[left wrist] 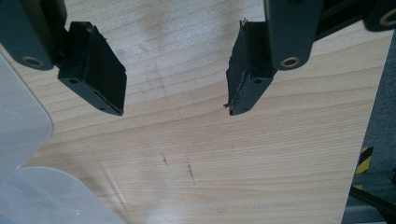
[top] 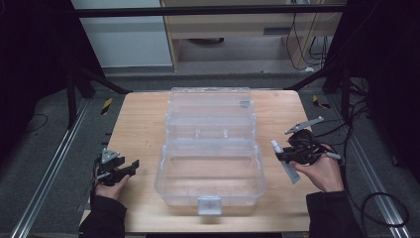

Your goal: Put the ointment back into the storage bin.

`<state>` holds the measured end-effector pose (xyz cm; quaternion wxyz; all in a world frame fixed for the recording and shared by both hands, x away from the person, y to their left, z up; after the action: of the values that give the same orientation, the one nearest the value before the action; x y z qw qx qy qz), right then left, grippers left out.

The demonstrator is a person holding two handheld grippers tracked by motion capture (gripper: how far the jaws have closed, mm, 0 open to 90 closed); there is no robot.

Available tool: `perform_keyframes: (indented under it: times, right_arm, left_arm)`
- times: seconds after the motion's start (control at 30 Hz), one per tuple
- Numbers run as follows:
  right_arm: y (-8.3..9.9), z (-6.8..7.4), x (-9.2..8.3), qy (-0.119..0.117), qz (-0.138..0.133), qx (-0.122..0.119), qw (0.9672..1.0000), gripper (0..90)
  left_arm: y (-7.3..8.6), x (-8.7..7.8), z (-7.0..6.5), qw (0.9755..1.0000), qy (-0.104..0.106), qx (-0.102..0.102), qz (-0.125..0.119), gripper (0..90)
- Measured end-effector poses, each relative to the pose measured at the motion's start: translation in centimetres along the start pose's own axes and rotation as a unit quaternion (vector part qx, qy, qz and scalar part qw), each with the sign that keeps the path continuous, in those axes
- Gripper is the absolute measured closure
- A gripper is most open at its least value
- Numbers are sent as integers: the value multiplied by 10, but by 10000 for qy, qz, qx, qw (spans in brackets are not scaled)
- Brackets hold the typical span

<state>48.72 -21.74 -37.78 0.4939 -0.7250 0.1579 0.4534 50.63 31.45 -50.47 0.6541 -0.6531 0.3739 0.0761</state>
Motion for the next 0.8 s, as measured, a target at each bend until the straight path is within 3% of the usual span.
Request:
perform_keyframes:
  times: [0.2,0.3,0.43,0.47,0.57,0.63,0.7,0.73,0.77,0.8]
  right_arm:
    - [-12,5,-12,-97,-189,-268,9994,700]
    - [-20,12,-17,-241,-300,-589,9975,700]
    - [-25,19,-18,-367,-349,-771,9957,700]
    - [-30,25,-18,-493,-373,-955,9935,700]
    - [-33,31,-18,-605,-364,-1093,9915,700]
    - [-39,41,-17,-816,-376,-1368,9865,700]
    - [-41,43,-16,-854,-380,-1434,9852,700]
    - [-44,50,-16,-957,-359,-1600,9818,700]
    - [-44,50,-16,-957,-359,-1600,9818,700]
    - [-47,55,-15,-1032,-327,-1739,9788,700]
  left_arm:
    - [0,0,0,10000,7,8,12,373]
    - [0,0,0,10000,7,7,21,373]
    - [0,0,0,10000,10,6,12,373]
    - [0,0,0,10000,11,5,12,373]
    - [0,0,0,10000,12,7,11,373]
    - [0,0,0,10000,12,7,14,373]
    - [0,0,0,10000,12,4,9,373]
    - [0,0,0,10000,14,3,9,373]
    - [0,0,0,10000,14,3,9,373]
    - [0,0,0,10000,14,3,8,373]
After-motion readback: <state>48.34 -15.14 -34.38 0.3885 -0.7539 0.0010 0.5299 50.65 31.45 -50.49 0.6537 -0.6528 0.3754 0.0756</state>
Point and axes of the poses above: each handheld gripper's, and its own axes: x roughly forward along the jaws, y roughly out of its underside, z roughly to its left, the point moved 4 cm from there along x, roughly forward along the jaws, and after that the axes turned 9 degrees about y, right-handed, at the moved point
